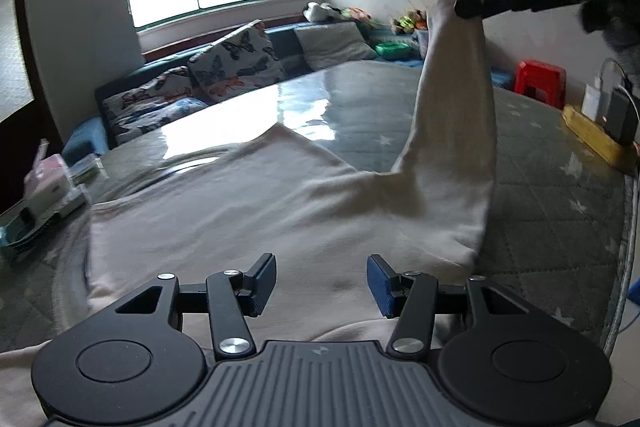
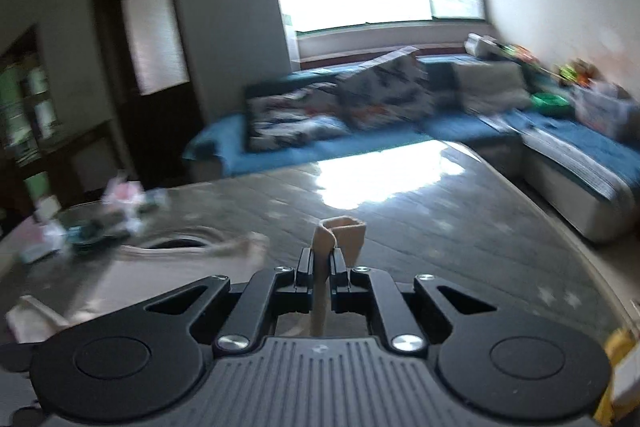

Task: Fold clothes
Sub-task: 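Lift the sleeve with the right gripper and fold it across the body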

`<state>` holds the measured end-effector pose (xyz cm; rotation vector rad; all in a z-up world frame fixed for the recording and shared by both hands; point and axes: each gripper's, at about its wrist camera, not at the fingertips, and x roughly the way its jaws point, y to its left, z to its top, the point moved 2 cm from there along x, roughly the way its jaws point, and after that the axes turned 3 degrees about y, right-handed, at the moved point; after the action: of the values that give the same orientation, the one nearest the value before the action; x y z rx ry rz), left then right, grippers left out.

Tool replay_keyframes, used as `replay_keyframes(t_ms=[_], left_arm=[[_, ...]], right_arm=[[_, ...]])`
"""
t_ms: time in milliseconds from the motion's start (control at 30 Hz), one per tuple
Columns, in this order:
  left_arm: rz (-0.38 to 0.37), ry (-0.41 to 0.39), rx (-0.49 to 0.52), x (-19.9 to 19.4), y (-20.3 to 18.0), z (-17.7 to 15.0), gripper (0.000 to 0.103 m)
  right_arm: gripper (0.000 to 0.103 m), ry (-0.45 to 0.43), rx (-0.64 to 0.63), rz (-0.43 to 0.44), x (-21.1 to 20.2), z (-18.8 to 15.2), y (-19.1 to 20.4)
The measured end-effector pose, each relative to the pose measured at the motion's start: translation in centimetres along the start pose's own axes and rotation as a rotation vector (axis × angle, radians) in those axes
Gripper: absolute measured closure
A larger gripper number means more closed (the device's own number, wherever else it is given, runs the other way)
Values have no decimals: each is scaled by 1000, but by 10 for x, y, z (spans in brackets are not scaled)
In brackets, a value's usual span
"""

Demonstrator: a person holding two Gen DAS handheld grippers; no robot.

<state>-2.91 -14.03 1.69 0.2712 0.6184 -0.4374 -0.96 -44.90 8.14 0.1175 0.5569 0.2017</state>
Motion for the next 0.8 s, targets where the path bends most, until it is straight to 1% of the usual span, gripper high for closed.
replay_keyframes(t_ms=[200, 333, 467, 567, 700, 800], left_arm=[[71, -27, -81, -22, 38, -11, 48], [127, -34, -138, -39, 62, -25, 48], [172, -29, -191, -52, 82, -40, 48], [196, -17, -220, -60, 92, -51, 48], [210, -9, -234, -67, 96, -59, 48], [212, -15, -232, -72, 96, -60, 48]], right_arm=[[96, 11, -130, 163, -1, 16, 75], [96, 60, -212, 256, 18, 11, 126], [96, 137, -299, 326, 42, -9, 174], [96, 202, -350, 364, 60, -32, 203], [95, 296, -386, 415, 81, -64, 227], [91, 340, -412, 452, 80, -82, 234]])
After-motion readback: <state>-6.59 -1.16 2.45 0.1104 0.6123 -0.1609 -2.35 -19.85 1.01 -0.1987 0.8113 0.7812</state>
